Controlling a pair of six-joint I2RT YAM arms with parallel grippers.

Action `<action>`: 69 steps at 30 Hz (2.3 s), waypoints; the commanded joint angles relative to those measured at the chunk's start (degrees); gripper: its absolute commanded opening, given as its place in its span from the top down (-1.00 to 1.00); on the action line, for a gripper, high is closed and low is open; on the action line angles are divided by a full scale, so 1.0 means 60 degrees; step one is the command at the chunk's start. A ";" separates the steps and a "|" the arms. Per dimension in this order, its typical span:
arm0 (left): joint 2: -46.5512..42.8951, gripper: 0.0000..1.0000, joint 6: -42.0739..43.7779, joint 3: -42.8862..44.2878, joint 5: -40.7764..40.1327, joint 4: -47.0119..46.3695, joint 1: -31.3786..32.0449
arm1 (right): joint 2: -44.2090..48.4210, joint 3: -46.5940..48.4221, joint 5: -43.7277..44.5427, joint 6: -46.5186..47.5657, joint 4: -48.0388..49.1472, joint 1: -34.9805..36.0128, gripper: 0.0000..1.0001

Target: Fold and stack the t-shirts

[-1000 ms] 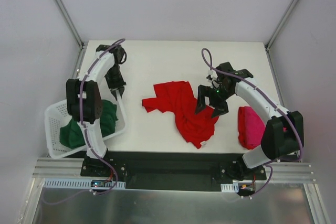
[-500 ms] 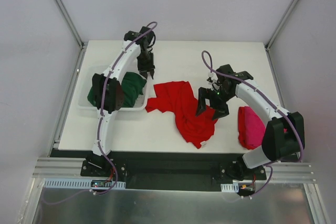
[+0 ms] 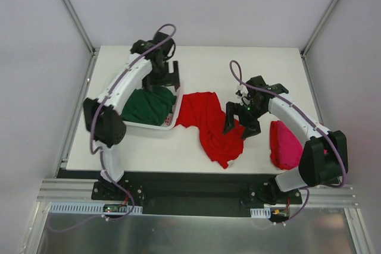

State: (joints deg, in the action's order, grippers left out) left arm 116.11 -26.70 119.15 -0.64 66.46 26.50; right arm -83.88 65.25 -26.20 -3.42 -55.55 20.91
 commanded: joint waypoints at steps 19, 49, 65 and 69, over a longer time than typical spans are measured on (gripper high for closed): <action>-0.3066 -0.99 0.1432 -0.3997 -0.1489 -0.0572 -0.5661 | 0.0370 -0.0021 -0.0337 0.0145 -0.0336 0.0192 -0.91; 0.0861 1.00 0.0948 -0.0408 0.0854 -0.0588 -0.7670 | 0.1162 -0.0534 0.0059 -0.0235 -0.0659 0.0236 -0.91; 0.3673 0.86 -0.1172 0.3884 0.2390 -0.0776 -0.4902 | 0.2083 -0.1148 0.0074 -0.0719 -0.0512 0.0515 -0.91; 0.3442 -0.89 -0.1717 0.3479 0.3241 -0.1420 -0.4797 | 0.2421 -0.1529 0.0220 -0.0792 -0.0483 0.0529 -0.91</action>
State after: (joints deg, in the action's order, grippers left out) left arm 139.39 -30.41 139.15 11.70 61.21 -2.85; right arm -72.31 57.52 -25.91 -6.81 -57.71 23.68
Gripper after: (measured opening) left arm 0.551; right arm 0.957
